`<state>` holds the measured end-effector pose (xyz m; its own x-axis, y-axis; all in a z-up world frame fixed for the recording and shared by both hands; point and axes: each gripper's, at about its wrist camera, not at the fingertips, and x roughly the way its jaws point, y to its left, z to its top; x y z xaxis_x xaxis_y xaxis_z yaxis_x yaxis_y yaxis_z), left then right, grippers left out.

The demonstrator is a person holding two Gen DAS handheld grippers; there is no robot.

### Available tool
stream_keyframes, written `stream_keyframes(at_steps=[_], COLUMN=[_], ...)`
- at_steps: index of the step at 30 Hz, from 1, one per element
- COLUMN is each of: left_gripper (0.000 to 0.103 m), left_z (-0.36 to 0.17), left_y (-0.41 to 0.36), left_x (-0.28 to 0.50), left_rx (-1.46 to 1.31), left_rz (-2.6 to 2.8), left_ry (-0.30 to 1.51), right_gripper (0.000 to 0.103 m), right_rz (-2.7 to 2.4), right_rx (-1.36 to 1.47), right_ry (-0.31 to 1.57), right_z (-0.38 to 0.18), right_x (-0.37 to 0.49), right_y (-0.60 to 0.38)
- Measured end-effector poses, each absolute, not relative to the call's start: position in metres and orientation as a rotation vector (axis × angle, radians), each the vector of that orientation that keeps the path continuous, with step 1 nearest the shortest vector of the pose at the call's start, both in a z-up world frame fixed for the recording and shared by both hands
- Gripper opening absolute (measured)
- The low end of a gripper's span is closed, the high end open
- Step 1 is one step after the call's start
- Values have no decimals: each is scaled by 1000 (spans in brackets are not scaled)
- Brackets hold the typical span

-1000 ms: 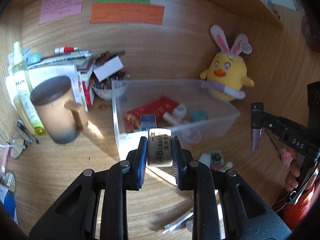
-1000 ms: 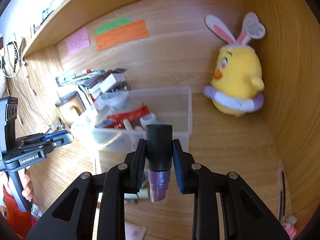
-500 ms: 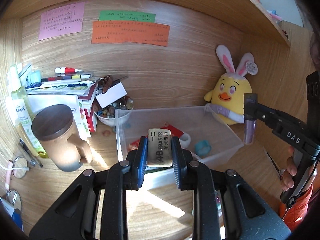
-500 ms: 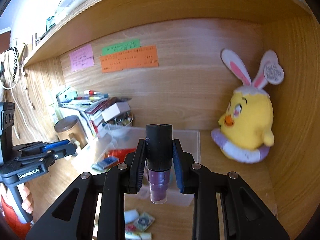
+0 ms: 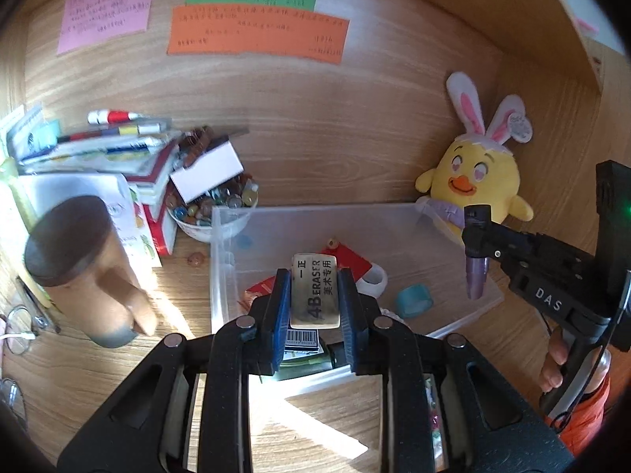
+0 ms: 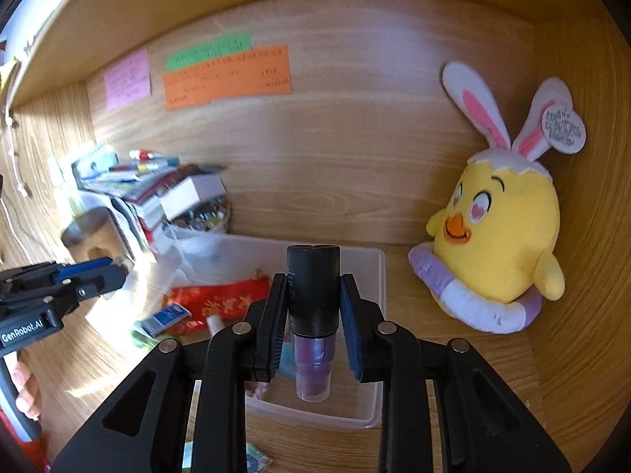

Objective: Organize objects
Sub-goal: 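Carry the eraser and purple marker over the clear box and release both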

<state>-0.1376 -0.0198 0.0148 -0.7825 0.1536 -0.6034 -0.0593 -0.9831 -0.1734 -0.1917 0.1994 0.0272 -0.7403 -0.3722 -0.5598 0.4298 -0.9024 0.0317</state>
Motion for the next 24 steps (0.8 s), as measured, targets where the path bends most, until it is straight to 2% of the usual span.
stream_keyframes(at_steps=[9,18,24], left_gripper=[23,23,34], left_z=[-14,-16,-13], left_y=[-4,6,7], left_x=[-158,-158,-155], left_rx=[-1097,-1103,-1092], left_rz=[2792,2796,2793], left_ry=[-187,-115,-93], right_gripper=[24,24,24], right_rz=[-2548,-2510,-2495], right_rx=[905,963,989], right_ry=[210,326,295], right_z=[2,-13,-13], right_x=[-206,-207,-209], right_y=[193,178,180])
